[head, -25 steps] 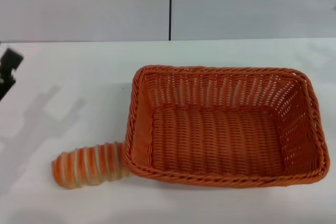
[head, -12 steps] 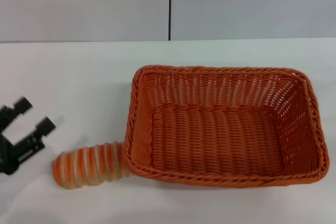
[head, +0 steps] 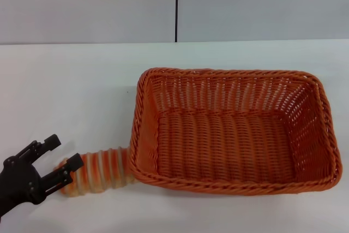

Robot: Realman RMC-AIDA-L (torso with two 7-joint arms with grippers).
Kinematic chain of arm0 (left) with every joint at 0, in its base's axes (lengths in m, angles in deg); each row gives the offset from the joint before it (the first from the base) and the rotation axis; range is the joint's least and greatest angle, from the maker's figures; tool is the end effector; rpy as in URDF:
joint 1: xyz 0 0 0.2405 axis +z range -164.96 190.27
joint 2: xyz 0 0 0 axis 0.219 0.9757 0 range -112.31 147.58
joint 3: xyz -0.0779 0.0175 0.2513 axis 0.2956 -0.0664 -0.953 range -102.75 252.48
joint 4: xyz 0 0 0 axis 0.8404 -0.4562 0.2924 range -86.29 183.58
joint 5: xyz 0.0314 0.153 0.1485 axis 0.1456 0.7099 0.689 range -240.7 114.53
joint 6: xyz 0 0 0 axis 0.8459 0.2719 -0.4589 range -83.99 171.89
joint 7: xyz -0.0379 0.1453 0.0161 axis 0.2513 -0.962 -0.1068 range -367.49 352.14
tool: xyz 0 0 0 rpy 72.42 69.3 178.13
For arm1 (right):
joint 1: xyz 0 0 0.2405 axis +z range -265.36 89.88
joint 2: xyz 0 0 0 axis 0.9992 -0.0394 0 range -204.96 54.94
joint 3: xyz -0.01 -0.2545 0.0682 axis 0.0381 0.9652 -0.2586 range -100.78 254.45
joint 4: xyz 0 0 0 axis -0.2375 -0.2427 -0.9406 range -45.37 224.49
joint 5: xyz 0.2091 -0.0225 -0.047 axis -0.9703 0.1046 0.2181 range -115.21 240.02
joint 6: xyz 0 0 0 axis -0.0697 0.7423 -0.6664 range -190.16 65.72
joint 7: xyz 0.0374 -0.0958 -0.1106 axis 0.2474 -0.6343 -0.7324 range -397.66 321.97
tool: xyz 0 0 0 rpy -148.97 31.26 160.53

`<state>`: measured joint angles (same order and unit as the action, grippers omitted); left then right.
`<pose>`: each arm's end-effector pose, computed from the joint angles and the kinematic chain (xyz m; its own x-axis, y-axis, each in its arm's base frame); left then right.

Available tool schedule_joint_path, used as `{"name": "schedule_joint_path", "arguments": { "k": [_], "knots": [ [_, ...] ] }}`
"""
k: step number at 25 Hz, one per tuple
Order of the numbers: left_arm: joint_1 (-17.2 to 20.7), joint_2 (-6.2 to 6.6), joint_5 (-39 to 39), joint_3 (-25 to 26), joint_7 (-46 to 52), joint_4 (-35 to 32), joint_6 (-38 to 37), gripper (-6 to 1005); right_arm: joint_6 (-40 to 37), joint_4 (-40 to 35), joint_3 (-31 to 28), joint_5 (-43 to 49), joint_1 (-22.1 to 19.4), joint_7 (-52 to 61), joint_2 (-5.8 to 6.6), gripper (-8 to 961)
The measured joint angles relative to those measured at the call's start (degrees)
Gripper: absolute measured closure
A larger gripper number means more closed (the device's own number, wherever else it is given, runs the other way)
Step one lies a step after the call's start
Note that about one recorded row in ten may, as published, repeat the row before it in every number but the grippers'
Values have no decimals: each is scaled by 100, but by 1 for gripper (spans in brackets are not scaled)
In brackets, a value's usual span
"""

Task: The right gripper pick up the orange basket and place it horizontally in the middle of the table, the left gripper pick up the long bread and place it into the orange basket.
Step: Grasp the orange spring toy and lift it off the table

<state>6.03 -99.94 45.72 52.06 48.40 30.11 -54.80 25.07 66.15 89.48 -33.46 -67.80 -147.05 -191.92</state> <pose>-0.3721 0.1804 -0.0089 0.5155 0.3461 0.7839 0.7372 -0.6455 -0.1997 0.3582 0.3096 0.0915 0.2822 0.0157 -0.9592 -0.8797 -0.3945 -0.2653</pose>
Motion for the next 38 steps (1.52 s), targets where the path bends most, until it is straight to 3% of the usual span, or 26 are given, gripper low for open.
{"name": "schedule_joint_path", "arguments": {
  "k": [38],
  "knots": [
    [65, 7, 411, -39, -231, 4, 910, 222, -242, 269, 27, 235, 89, 49, -7, 385]
  ]
}}
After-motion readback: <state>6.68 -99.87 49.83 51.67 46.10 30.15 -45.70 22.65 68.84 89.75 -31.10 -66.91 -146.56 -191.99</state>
